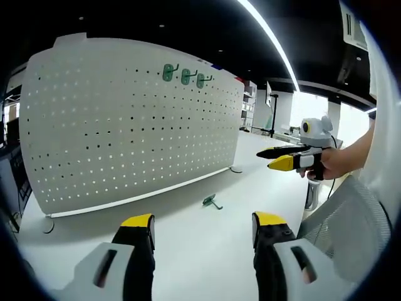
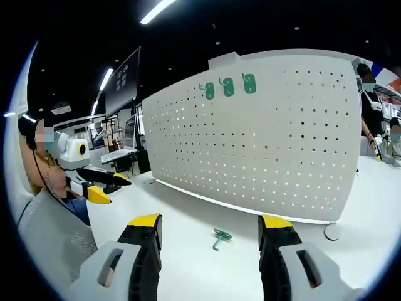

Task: Insert the hook assembly into the mounting plate slot until the hook locks in place.

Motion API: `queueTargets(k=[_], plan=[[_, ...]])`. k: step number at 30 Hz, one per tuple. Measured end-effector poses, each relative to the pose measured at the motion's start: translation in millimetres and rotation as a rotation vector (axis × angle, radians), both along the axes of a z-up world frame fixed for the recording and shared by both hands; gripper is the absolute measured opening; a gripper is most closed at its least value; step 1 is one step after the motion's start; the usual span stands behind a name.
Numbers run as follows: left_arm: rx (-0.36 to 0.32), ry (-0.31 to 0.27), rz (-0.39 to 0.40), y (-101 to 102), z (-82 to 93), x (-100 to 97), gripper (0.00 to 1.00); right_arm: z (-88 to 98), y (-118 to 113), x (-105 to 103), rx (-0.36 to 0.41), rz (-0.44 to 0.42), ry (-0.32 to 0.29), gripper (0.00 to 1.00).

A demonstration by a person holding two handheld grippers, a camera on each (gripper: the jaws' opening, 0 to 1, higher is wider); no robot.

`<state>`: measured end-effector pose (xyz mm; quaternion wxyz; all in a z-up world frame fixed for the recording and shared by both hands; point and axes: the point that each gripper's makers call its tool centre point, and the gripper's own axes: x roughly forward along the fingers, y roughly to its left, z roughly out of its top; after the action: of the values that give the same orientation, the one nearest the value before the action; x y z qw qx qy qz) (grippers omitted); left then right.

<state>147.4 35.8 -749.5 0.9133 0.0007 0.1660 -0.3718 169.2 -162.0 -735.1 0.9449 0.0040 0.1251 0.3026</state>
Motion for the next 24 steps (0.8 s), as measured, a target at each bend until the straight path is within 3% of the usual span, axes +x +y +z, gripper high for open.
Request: queueTargets(k=[24], plan=[[0.011, 0.015, 0.008, 3, -5.2, -0.9, 0.65, -18.6, -1, -12, -0.023, 0.007, 0.063, 0.61]])
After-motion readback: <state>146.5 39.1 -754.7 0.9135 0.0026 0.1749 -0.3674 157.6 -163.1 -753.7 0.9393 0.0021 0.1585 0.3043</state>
